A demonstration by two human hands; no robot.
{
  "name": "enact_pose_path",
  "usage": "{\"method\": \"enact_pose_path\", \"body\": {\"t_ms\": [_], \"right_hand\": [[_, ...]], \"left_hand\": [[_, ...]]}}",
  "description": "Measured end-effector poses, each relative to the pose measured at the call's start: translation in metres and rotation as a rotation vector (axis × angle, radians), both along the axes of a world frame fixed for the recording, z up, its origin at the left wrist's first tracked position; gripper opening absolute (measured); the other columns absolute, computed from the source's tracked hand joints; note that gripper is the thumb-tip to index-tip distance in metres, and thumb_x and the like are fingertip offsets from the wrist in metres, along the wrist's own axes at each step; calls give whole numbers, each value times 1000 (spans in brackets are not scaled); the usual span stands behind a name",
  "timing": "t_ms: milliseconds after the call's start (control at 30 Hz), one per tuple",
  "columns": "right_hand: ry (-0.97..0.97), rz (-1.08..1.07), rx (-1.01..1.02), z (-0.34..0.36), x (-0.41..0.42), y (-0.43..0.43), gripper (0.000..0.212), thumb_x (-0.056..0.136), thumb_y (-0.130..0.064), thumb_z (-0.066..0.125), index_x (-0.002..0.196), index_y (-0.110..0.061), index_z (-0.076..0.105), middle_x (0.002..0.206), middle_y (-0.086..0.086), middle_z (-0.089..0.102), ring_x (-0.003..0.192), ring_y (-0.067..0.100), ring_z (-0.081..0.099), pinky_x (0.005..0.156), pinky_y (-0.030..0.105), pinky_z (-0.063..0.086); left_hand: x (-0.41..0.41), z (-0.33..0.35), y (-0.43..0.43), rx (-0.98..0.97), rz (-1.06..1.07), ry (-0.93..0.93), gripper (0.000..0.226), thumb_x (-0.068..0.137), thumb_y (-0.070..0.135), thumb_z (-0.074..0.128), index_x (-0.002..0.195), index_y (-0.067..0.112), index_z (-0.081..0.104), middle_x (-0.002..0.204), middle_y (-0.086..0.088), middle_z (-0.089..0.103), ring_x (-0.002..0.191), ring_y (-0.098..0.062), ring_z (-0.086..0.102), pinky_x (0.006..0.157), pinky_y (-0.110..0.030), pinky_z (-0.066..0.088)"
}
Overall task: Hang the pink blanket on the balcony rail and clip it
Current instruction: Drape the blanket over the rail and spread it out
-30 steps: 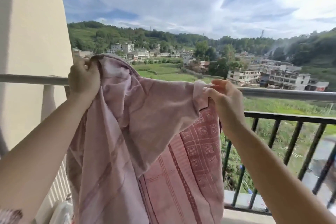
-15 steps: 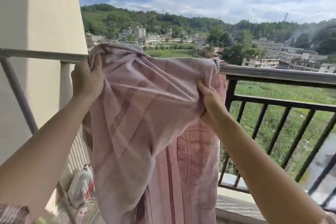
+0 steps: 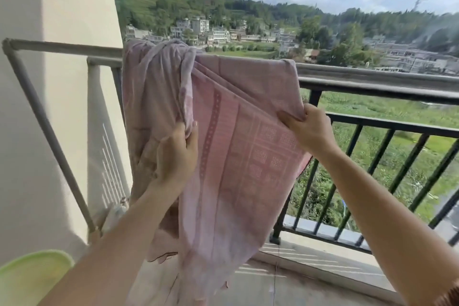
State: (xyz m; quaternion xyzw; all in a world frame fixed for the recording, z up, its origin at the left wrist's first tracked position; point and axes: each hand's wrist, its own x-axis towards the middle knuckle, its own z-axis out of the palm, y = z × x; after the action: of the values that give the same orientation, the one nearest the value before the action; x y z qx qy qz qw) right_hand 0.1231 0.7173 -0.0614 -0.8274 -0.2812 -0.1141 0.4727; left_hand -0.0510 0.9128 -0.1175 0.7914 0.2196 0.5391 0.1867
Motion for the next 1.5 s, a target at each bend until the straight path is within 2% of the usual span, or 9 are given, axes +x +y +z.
{"method": "enact_pose_path", "body": {"t_ms": [133, 267, 400, 533, 800, 1000, 1167, 1300, 1500], "right_hand": [[-32, 96, 185, 16, 1, 0, 23, 80, -29, 70, 82, -7, 67, 73, 12, 68, 56, 19, 57, 49, 35, 50], [132, 158, -95, 21, 5, 3, 24, 80, -29, 73, 93, -10, 68, 82, 4, 71, 68, 18, 69, 59, 33, 60], [114, 170, 38, 35, 5, 13, 38, 81, -43, 69, 102, -11, 65, 85, 2, 68, 70, 14, 66, 58, 20, 56], [-67, -40, 138, 62, -1, 36, 38, 86, -45, 61, 76, -9, 60, 59, -1, 53, 47, 9, 43, 36, 17, 31], [398, -12, 617, 70, -32, 101, 31, 78, -36, 74, 88, -10, 59, 78, 3, 61, 66, 16, 59, 60, 25, 50], [361, 73, 316, 96, -35, 116, 16, 87, -19, 67, 74, -13, 60, 65, 3, 52, 55, 12, 51, 43, 20, 38], [159, -216, 428, 139, 5, 76, 20, 92, -17, 61, 73, -15, 58, 62, 1, 49, 58, 15, 48, 50, 27, 40], [4, -598, 470, 130, 34, 17, 21, 92, -20, 55, 81, -4, 61, 84, 15, 61, 92, 32, 63, 75, 37, 46], [98, -556, 544, 71, 30, -18, 22, 80, -32, 57, 62, -19, 53, 71, 1, 58, 78, 23, 58, 70, 35, 46]], "left_hand": [[28, -16, -42, -174, -230, 136, 27, 96, 36, 42, 70, 28, 47, 53, 13, 46, 51, -15, 50, 50, -27, 33], [22, -10, -18, -322, -502, 504, 17, 89, 36, 58, 86, 25, 70, 71, 9, 70, 71, -13, 67, 67, -27, 50], [-6, 27, 33, -363, -185, 29, 28, 87, 32, 59, 63, 18, 66, 63, 9, 67, 57, -5, 59, 57, -23, 43], [-15, 78, 103, -523, 236, -386, 22, 89, 21, 48, 94, 7, 65, 101, -14, 68, 89, -28, 60, 76, -30, 42], [19, 108, 170, -806, -143, -130, 53, 82, 59, 56, 108, 13, 65, 100, -7, 64, 89, -25, 61, 79, -29, 46], [24, 112, 195, -659, -265, -35, 44, 83, 58, 57, 98, 19, 69, 93, -5, 67, 90, -21, 60, 84, -36, 49], [17, 142, 232, -667, -32, -322, 40, 92, 44, 49, 114, 16, 65, 119, -12, 64, 112, -29, 57, 87, -31, 45], [-7, 150, 286, -682, 150, -531, 40, 92, 38, 42, 113, 12, 65, 119, -13, 65, 114, -28, 58, 96, -31, 45], [13, 114, 269, -773, 431, -238, 61, 96, 40, 34, 143, 3, 27, 151, -22, 26, 140, -36, 23, 112, -43, 20]]}}
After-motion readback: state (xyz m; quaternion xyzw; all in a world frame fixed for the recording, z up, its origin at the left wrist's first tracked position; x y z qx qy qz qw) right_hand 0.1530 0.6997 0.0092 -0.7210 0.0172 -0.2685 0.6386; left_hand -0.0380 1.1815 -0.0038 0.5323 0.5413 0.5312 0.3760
